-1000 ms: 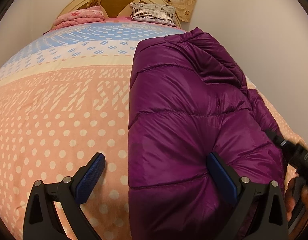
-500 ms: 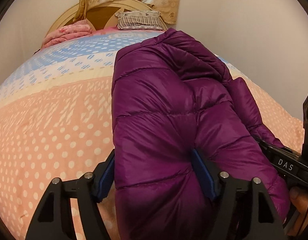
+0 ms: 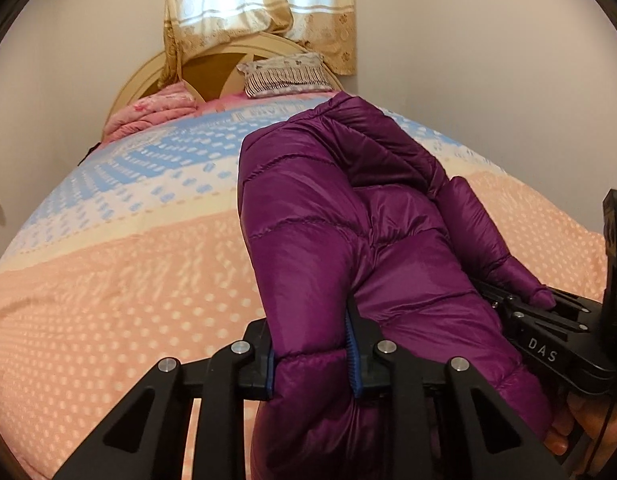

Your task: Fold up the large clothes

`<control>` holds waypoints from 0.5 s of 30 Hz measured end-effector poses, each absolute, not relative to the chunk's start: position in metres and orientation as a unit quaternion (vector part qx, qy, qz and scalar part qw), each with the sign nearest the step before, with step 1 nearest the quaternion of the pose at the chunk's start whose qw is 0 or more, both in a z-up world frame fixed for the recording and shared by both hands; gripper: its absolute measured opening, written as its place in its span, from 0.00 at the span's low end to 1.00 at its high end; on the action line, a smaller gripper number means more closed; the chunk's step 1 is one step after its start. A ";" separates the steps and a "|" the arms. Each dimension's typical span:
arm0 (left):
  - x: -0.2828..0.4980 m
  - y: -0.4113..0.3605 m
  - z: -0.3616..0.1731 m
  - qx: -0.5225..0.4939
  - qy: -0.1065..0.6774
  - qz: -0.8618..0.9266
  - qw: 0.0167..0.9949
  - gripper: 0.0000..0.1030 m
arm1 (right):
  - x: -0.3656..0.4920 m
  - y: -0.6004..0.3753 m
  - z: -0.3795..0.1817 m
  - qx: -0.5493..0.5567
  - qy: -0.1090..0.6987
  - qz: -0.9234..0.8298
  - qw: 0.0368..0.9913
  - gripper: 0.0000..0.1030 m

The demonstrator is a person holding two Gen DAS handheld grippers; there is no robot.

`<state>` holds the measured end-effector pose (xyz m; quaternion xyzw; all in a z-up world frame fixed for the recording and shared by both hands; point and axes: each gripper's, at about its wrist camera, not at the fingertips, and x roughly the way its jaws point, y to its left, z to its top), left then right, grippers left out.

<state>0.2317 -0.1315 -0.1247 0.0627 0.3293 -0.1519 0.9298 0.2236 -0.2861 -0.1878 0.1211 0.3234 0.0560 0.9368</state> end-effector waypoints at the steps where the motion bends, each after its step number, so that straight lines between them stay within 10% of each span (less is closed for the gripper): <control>1: 0.230 -0.127 -0.121 0.063 0.327 -0.148 0.931 0.26 | 0.223 -0.286 -0.185 0.120 0.322 0.061 0.937 0.22; 15: 0.221 -0.041 -0.089 0.032 0.300 -0.084 0.950 0.26 | 0.257 -0.203 -0.144 0.081 0.300 0.146 0.939 0.21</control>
